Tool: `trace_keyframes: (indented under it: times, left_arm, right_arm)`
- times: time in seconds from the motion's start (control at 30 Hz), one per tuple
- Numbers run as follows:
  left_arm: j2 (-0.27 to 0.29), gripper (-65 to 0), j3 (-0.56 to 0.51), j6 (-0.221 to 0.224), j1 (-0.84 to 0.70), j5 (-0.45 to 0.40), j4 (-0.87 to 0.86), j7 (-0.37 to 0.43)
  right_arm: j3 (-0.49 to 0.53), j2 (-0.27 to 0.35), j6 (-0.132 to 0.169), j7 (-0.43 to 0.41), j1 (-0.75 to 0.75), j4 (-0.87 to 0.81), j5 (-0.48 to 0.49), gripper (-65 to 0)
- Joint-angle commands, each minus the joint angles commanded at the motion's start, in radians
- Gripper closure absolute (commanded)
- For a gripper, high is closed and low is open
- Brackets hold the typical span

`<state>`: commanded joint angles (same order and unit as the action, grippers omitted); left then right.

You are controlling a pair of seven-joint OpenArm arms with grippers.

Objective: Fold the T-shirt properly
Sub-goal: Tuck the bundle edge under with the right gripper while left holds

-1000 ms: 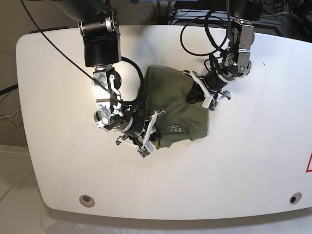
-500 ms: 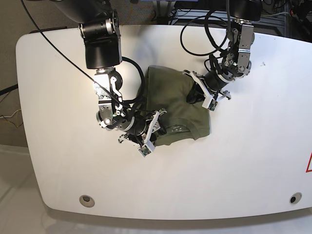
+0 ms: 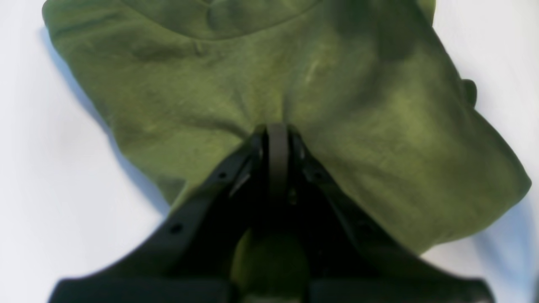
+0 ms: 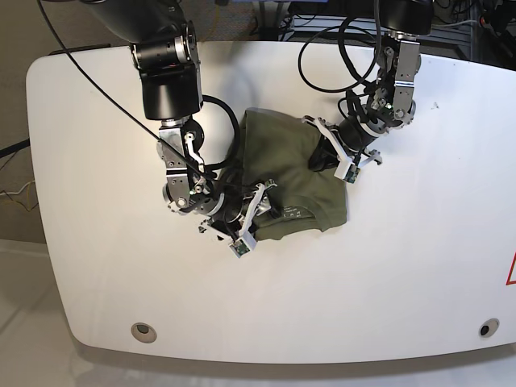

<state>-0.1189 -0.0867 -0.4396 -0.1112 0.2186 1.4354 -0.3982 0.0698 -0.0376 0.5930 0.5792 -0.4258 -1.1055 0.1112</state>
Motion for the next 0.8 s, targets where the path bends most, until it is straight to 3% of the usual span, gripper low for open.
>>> trace_keyframes:
  times: [0.8]
  left_arm:
    - [0.0, 0.0, 0.0, 0.0, 0.0, 0.0, 0.0, 0.0]
  right_arm:
    - [-0.003, 0.026, 0.0, -0.051, -0.046, 0.064, -0.002, -39.3]
